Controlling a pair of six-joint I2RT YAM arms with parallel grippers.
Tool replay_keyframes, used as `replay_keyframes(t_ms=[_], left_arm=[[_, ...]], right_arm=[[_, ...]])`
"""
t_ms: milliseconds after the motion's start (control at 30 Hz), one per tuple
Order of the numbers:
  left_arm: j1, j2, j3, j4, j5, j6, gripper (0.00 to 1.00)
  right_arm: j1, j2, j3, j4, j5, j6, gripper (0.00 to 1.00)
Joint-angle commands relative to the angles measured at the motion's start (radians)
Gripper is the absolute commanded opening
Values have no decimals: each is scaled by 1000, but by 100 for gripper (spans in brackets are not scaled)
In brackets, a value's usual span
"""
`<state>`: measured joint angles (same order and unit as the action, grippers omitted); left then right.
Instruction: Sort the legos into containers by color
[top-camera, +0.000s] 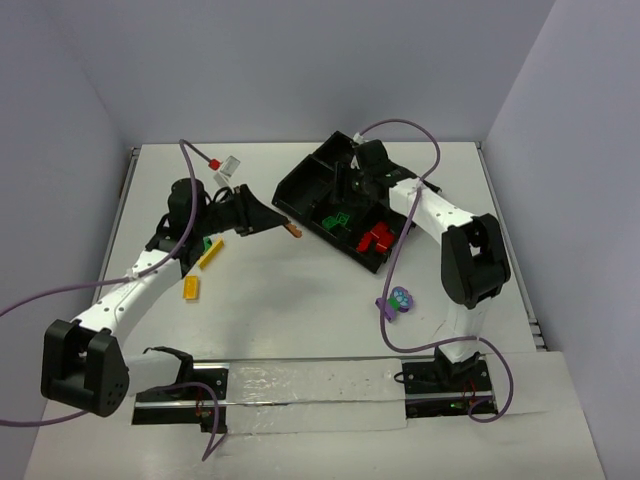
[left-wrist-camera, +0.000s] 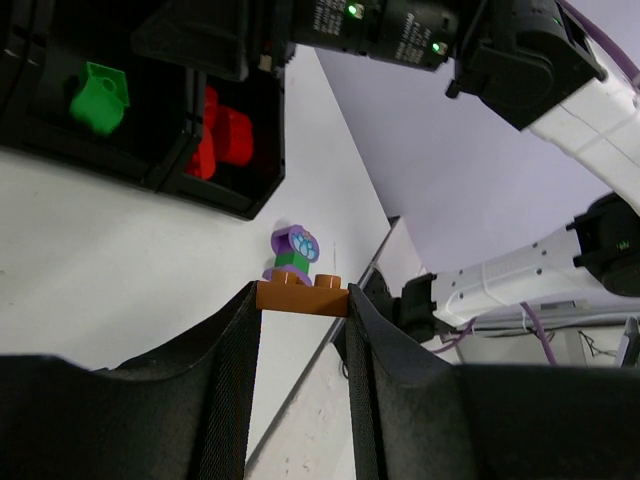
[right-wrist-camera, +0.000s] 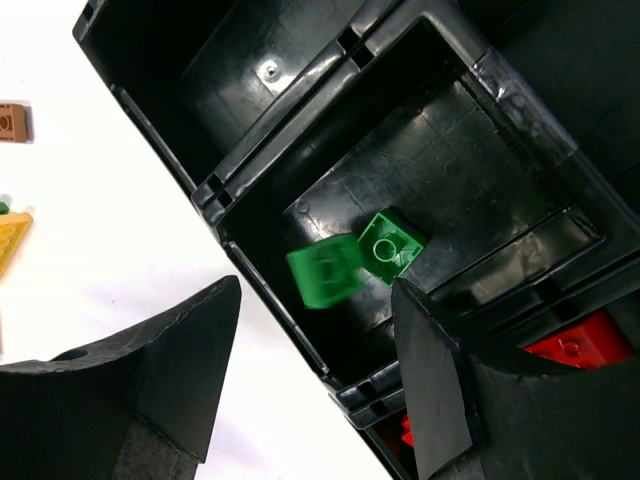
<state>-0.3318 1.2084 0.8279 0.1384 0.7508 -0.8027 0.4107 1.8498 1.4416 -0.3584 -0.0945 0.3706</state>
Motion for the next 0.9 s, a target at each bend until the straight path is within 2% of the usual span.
replay_keyframes(t_ms=[0,233,433,700,867], left_arm=[[6,33,105,-47,-70,23,0],[7,190,321,-218,-293,26,0],[5,439,561,-280,-426,24,0],[-1,723,826,-348,-496,61,0],[-12,821,902,-377,-523,76,1]], right_arm=[[4,-31,56,-21,27,-19,70],[2,-267,-89,-22,66,-1,73],[3,-525,-275,-47,103,31,76],[2,-745,-356,-152,190,39,77],[4,-804,-384,-214,214,65,77]])
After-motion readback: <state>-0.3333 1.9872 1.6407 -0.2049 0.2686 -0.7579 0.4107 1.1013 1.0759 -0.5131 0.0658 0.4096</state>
